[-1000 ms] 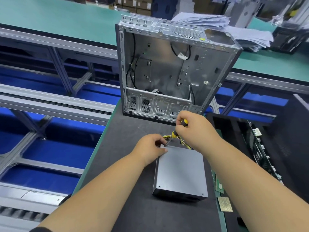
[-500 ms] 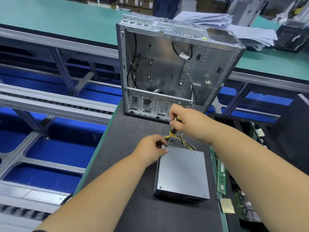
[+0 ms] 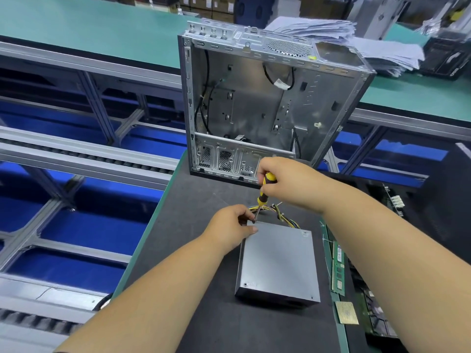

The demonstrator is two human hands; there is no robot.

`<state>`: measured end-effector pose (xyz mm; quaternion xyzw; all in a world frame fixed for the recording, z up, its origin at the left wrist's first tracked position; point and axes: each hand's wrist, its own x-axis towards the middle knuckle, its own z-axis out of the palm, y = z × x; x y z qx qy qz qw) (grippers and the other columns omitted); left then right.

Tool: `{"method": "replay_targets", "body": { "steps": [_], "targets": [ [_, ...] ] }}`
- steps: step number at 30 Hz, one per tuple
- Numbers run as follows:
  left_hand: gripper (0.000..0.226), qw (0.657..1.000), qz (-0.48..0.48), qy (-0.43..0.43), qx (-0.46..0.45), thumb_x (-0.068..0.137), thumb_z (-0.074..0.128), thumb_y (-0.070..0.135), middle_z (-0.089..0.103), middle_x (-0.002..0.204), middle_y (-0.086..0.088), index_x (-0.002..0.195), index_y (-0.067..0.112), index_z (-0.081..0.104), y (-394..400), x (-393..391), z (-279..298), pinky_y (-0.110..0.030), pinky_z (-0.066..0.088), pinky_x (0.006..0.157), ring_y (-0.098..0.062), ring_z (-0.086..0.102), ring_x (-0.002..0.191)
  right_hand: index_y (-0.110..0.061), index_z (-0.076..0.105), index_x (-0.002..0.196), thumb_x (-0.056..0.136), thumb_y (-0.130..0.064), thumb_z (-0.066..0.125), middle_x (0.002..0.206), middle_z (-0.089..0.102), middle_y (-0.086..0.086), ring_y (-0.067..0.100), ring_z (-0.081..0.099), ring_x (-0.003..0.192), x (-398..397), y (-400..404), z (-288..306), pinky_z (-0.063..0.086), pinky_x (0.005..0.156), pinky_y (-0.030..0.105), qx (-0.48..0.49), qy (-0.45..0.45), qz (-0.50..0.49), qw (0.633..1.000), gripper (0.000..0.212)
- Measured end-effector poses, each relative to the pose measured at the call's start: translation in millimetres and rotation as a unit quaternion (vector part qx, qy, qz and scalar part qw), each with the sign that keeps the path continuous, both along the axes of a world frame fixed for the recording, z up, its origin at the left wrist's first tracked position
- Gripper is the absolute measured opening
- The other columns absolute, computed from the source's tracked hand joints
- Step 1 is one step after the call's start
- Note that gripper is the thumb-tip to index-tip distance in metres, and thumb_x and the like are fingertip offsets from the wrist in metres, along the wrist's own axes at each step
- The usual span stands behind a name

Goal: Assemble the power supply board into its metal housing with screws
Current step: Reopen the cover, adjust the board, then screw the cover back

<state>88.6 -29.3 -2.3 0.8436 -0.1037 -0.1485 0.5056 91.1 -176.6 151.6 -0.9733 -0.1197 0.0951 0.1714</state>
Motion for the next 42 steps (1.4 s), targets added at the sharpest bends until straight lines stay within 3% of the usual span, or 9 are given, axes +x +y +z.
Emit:
{"method": "replay_targets", "body": {
  "steps": [6,12,17,22,26,28,31,38,42],
  "targets": [
    [0.018,1.000,0.000,0.007,-0.008,0.080,0.079,0.020,0.060,0.079,0.006,0.088,0.029,0.065,0,1,-2,-0.013,0.042,0.061,-0.009,0.056,0.071,-0.023,0.047,0.089,0.098,-0.053,0.040,0.071,0.050,-0.007,0.018,0.050,0.070,-2,0,-11,0.038,0.058,0.033,-0.167,-0.101,-0.041,0.980,0.032],
    [0.021,1.000,0.009,0.013,-0.021,0.078,0.080,0.019,0.058,0.074,0.007,0.083,0.032,0.064,-1,0,-4,-0.007,0.040,0.056,-0.003,0.055,0.062,-0.023,0.051,0.088,0.084,-0.018,0.058,0.083,0.053,-0.008,0.019,0.052,0.078,-3,3,-7,0.038,0.060,0.031,0.024,-0.034,-0.029,0.999,0.009],
    [0.022,1.000,0.003,0.006,-0.012,0.078,0.080,0.022,0.059,0.076,0.009,0.081,0.035,0.062,0,0,-2,-0.013,0.042,0.061,0.000,0.057,0.067,-0.023,0.048,0.089,0.097,-0.056,0.040,0.074,0.055,-0.006,0.022,0.054,0.077,-5,6,-13,0.034,0.056,0.032,-0.164,-0.111,-0.066,0.978,0.035],
    [0.022,1.000,0.004,0.005,-0.006,0.079,0.079,0.023,0.058,0.078,0.010,0.084,0.035,0.062,0,0,-2,-0.014,0.040,0.062,-0.004,0.054,0.071,-0.023,0.047,0.095,0.095,-0.026,0.053,0.085,0.060,0.000,0.022,0.055,0.078,-7,10,-10,0.042,0.060,0.034,-0.032,-0.035,-0.058,0.997,0.006],
    [0.021,1.000,0.002,0.006,-0.010,0.079,0.079,0.022,0.058,0.076,0.009,0.083,0.034,0.062,0,0,-2,-0.017,0.045,0.066,-0.007,0.055,0.070,-0.024,0.053,0.085,0.083,-0.014,0.053,0.093,0.059,-0.001,0.023,0.060,0.085,-13,10,-7,0.051,0.073,0.038,0.051,-0.006,-0.051,0.997,0.010],
    [0.021,1.000,0.002,0.009,-0.013,0.079,0.079,0.021,0.058,0.077,0.008,0.084,0.033,0.063,0,0,-2,-0.022,0.049,0.071,-0.010,0.056,0.073,-0.023,0.052,0.085,0.086,-0.024,0.053,0.086,0.058,-0.004,0.023,0.058,0.084,-13,8,-9,0.048,0.067,0.036,0.001,-0.032,-0.048,0.998,0.001],
    [0.018,1.000,0.000,0.009,-0.007,0.079,0.079,0.022,0.059,0.079,0.007,0.087,0.031,0.065,0,0,-1,-0.022,0.048,0.071,-0.010,0.056,0.074,-0.022,0.048,0.088,0.094,-0.061,0.042,0.074,0.053,-0.007,0.020,0.054,0.075,-10,6,-10,0.039,0.059,0.033,-0.144,-0.097,-0.063,0.983,0.039],
    [0.019,1.000,0.003,0.003,-0.004,0.079,0.079,0.021,0.059,0.078,0.007,0.086,0.031,0.064,-1,0,-3,-0.013,0.045,0.065,-0.009,0.056,0.072,-0.021,0.055,0.091,0.087,-0.014,0.058,0.093,0.053,-0.004,0.018,0.052,0.085,-11,4,-4,0.042,0.069,0.033,0.035,-0.046,-0.016,0.998,0.008],
    [0.020,1.000,0.004,0.012,-0.013,0.079,0.079,0.021,0.060,0.080,0.005,0.084,0.033,0.064,-1,1,-4,-0.023,0.049,0.072,-0.011,0.057,0.074,-0.025,0.054,0.095,0.088,-0.037,0.053,0.087,0.057,-0.007,0.020,0.055,0.085,-14,2,-10,0.043,0.066,0.033,-0.062,-0.083,-0.039,0.994,0.014]
  ]
}}
